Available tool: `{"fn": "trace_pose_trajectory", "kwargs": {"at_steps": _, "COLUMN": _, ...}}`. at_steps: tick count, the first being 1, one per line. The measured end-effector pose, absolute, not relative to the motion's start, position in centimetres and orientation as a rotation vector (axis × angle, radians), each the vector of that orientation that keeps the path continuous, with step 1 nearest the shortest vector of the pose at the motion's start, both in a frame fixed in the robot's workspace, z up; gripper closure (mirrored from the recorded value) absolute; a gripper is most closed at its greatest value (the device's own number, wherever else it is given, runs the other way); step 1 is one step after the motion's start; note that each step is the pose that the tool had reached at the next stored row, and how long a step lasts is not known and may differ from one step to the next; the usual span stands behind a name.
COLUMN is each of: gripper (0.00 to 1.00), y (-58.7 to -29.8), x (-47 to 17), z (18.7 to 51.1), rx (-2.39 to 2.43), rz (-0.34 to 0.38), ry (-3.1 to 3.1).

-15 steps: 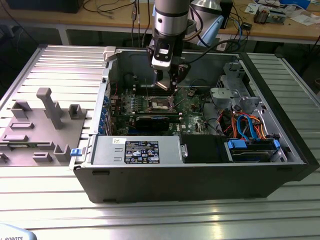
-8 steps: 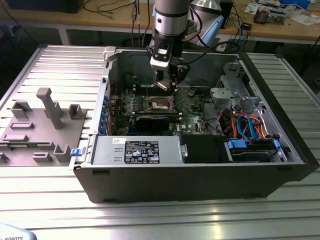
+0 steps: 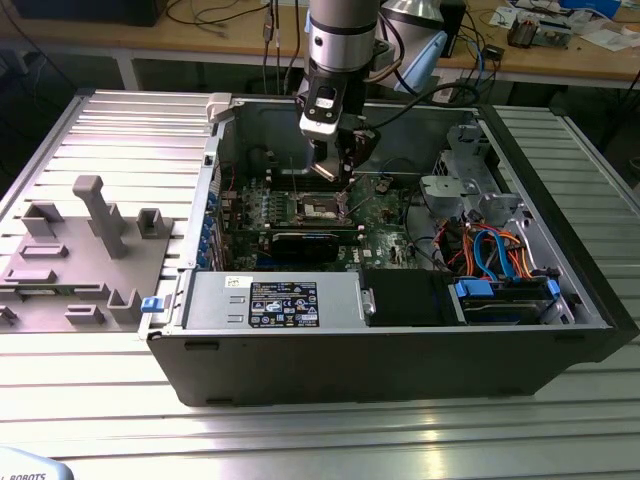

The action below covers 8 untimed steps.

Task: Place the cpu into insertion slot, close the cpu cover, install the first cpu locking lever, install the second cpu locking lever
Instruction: 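Place the cpu into insertion slot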

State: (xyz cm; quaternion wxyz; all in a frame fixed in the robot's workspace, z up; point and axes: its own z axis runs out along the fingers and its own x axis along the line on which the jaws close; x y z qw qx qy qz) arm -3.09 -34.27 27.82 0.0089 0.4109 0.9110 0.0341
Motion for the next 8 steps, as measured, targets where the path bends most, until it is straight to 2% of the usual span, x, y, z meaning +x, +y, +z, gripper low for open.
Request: {"fn": "trace_pose_trajectory", "kwargs": {"at_steps": 8, "gripper": 0.45, "y": -34.27, "x": -3.09, "z": 27.80, "rx": 1.298, "rz": 0.106, "ry": 2.839}}
